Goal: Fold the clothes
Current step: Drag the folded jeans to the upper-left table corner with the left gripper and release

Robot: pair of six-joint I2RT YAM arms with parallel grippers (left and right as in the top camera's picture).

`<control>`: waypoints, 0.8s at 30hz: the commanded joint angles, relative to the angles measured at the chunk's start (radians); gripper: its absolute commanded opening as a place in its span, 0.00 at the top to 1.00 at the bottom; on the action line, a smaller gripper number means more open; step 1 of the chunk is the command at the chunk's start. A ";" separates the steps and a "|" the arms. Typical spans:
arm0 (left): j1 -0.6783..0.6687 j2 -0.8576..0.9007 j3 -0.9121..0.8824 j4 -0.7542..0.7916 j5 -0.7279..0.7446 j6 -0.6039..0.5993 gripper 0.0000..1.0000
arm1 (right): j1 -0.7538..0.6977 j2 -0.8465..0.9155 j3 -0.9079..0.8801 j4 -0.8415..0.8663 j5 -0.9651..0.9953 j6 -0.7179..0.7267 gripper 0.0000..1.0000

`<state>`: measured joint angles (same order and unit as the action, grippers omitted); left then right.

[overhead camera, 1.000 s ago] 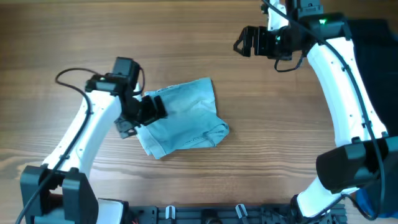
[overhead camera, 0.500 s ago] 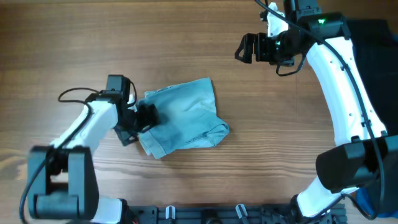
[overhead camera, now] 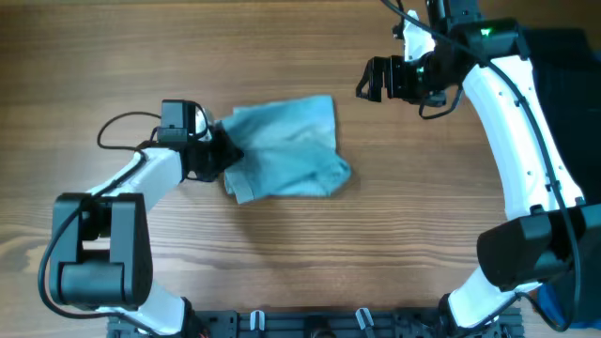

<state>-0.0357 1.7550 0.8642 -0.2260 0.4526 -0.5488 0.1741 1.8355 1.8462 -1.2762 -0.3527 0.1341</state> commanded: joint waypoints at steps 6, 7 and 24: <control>0.268 0.059 0.015 0.442 -0.158 -0.223 0.96 | 0.001 0.014 -0.002 -0.061 0.016 -0.029 0.01; 0.293 0.083 0.028 0.463 -0.158 -0.222 0.96 | 0.001 0.014 -0.003 -0.064 0.016 -0.028 0.01; 0.563 0.343 0.225 0.579 -0.375 -0.436 0.96 | 0.001 0.014 -0.003 -0.123 0.016 -0.026 0.01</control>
<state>0.5209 2.0796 1.0805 0.3229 0.1535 -0.9646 0.1741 1.8355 1.8462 -1.3983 -0.3496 0.1253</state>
